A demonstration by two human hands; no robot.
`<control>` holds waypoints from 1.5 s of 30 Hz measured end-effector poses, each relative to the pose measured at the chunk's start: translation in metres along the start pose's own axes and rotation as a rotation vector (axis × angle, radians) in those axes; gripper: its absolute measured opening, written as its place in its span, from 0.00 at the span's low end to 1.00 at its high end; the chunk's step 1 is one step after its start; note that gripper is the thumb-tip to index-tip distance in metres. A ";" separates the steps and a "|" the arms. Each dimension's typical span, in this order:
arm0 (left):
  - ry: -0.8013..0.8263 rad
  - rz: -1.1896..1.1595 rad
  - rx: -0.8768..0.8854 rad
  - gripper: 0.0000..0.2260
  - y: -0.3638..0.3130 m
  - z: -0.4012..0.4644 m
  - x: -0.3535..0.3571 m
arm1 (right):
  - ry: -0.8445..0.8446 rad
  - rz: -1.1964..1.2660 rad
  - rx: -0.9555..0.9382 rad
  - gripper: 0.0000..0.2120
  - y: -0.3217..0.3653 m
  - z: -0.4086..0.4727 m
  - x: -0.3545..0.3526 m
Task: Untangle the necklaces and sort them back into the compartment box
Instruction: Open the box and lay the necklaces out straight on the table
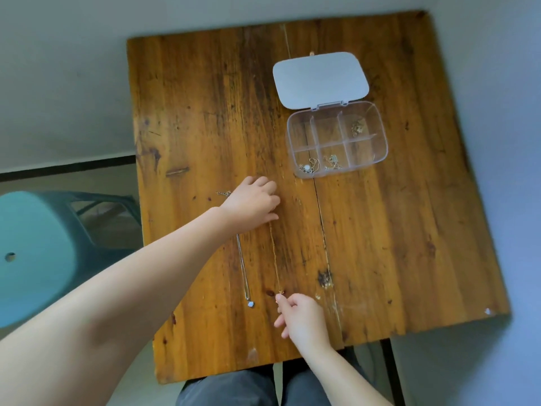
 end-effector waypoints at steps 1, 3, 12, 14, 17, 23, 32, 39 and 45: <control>-0.005 -0.010 -0.022 0.13 0.001 -0.001 0.000 | 0.045 -0.047 0.006 0.16 0.000 0.001 -0.004; -0.031 -0.057 -0.078 0.12 0.000 -0.004 -0.004 | 0.151 -0.070 0.033 0.18 0.004 0.005 -0.017; -0.371 -0.307 -0.326 0.14 -0.056 0.025 -0.051 | -0.245 -0.213 -0.440 0.10 0.098 0.097 -0.215; -0.343 -0.298 -0.366 0.12 -0.068 0.038 -0.052 | -0.291 -0.363 -0.562 0.11 0.126 0.126 -0.245; -0.326 -0.328 -0.446 0.12 -0.076 0.051 -0.049 | -0.256 -0.656 -0.635 0.13 0.158 0.162 -0.260; -0.363 -0.349 -0.509 0.12 -0.077 0.053 -0.050 | -0.152 -1.375 -0.536 0.05 0.177 0.193 -0.245; -0.360 -0.341 -0.548 0.10 -0.085 0.052 -0.054 | -0.127 -1.402 -0.553 0.08 0.181 0.195 -0.239; -0.347 -0.323 -0.596 0.12 -0.090 0.055 -0.063 | -0.012 -0.723 -0.777 0.10 0.169 0.155 -0.263; -0.112 -1.066 -0.302 0.10 -0.118 0.055 -0.116 | 0.275 -0.196 -0.886 0.07 0.151 0.076 -0.286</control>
Point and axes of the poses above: each hand's wrist, its own z-axis towards the middle knuckle, its own x-axis out of the palm, y = z × x, the point moved 1 cm from there along z, towards the middle knuckle, and after that the axes turned 10 degrees about -x, right-handed, at the moved point
